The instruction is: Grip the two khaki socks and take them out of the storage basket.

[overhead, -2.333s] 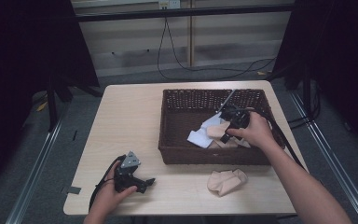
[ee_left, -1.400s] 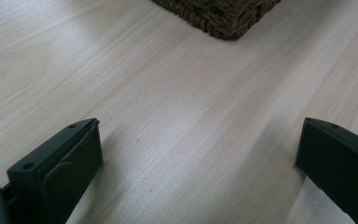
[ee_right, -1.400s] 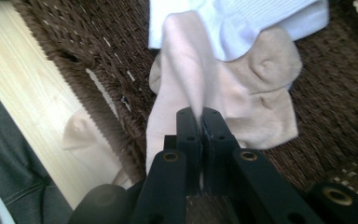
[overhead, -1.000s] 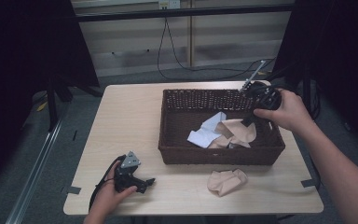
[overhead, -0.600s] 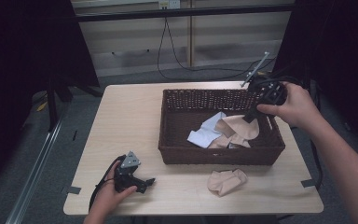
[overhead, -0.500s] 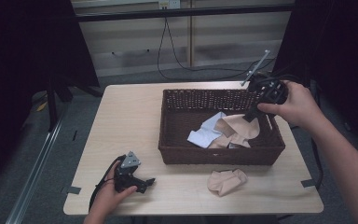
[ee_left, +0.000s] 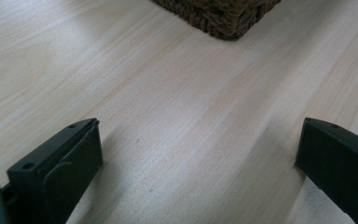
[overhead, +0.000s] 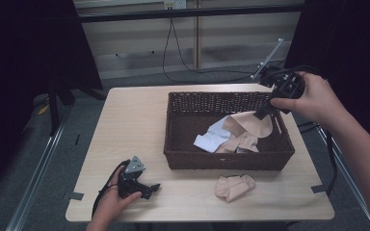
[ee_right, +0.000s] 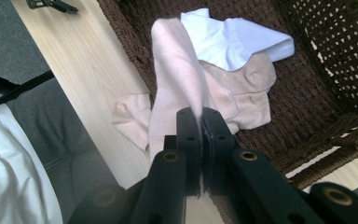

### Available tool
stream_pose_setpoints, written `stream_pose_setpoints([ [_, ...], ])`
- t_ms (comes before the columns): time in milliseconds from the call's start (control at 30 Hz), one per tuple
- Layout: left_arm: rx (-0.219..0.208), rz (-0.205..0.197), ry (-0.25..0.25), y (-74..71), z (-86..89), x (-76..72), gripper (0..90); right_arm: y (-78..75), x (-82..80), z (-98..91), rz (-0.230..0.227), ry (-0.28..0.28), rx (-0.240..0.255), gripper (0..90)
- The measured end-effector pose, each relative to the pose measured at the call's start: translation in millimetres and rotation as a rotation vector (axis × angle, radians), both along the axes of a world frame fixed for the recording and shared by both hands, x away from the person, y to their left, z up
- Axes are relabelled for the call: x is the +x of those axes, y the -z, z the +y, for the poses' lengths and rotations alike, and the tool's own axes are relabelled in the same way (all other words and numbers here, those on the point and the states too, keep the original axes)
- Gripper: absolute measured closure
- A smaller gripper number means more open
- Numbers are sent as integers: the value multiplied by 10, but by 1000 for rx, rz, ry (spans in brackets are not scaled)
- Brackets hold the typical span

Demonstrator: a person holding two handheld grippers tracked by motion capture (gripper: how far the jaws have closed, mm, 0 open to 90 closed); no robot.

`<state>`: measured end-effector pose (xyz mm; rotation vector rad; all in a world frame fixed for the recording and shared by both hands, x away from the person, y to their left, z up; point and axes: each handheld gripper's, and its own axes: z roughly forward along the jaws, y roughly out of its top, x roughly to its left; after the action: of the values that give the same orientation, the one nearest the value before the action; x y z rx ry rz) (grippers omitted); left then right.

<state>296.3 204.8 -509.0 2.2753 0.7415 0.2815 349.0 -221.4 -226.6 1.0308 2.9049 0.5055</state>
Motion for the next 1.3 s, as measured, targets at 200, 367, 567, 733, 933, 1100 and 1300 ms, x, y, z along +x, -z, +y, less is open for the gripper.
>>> stream_pose_setpoints([
  [200, 0, 0, 0, 0, 0, 0, 0, -113, -67, 5, -6, -9, 1, 869],
  [367, 0, 0, 0, 0, 0, 0, 0, -223, -137, -33, -19, -15, 11, 868],
  [567, -5, -1, 1, 3, 0, 0, 0, -304, -218, -63, -24, -30, 18, 868],
  [733, -5, 0, 2, 3, 0, 1, 0, -302, -276, -42, -22, -63, 20, 867],
  [933, -5, 0, 1, 3, 0, 1, 0, -291, -372, -9, -15, -99, 25, 867],
  [1100, -8, -1, 1, 5, -2, 0, 0, -208, -434, 31, 4, -135, 26, 866],
  [1300, -7, -2, 0, 5, -1, 0, 0, -94, -481, 84, 27, -167, 35, 866],
])
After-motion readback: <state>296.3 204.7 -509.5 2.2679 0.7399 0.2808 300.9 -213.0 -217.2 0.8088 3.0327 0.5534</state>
